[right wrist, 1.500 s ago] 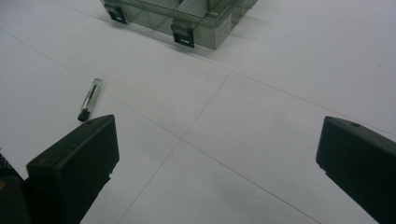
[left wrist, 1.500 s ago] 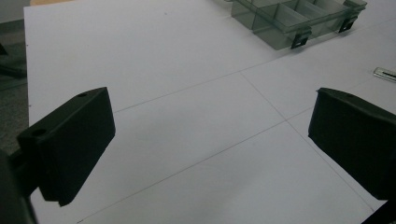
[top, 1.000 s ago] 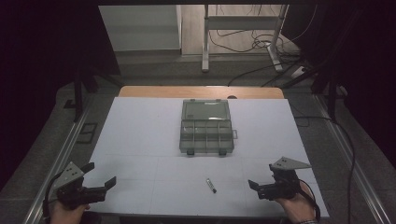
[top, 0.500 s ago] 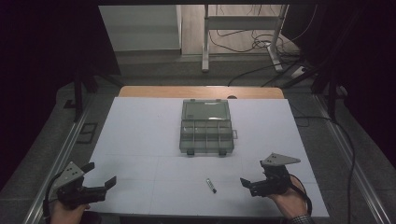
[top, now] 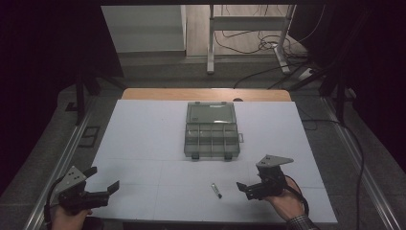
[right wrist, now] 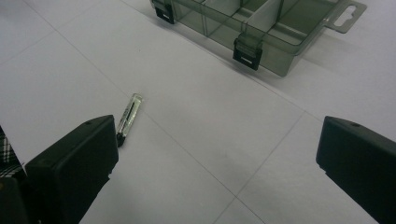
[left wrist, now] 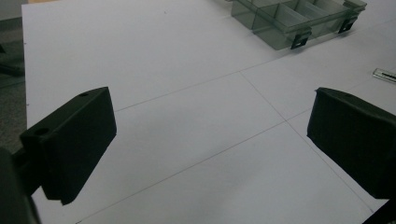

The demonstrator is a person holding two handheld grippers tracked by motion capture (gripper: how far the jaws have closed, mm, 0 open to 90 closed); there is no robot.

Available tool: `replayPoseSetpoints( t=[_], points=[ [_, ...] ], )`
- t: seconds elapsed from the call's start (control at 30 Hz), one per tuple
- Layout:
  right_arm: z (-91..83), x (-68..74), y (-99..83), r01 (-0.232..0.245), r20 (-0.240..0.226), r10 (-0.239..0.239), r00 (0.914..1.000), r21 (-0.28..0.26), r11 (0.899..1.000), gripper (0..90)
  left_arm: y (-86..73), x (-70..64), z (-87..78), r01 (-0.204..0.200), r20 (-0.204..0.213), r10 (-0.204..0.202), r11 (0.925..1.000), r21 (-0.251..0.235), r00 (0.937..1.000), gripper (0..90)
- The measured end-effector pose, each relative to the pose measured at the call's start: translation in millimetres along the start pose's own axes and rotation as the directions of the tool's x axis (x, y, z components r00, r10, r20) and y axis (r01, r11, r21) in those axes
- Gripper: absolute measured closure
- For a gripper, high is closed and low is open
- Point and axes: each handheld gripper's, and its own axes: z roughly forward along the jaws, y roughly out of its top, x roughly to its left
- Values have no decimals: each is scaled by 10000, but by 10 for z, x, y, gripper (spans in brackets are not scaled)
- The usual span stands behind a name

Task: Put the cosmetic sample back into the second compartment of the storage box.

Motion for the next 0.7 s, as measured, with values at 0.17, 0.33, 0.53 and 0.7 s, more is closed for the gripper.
replayPoseSetpoints(
  t=[0.17, 0.33, 0.53, 0.7],
  points=[
    [74, 29, 32, 141, -21, -141, 9999, 170, 9998, 0, 0, 1, 1, -11, 14, 11, 10000, 0, 10000, 16],
    [140, 61, 82, 229, -192, -219, 9996, 546, 9982, 0, 1, 2, 2, -16, 29, 16, 10000, 8, 10000, 16],
    [212, 103, 131, 314, -126, -306, 9995, 719, 9969, 0, 2, 3, 2, -15, 39, 15, 10000, 13, 10000, 16],
    [275, 156, 167, 399, -166, -387, 9991, 819, 9958, 0, 2, 5, 3, 10, 50, -10, 10000, 4, 10000, 16]
  ],
)
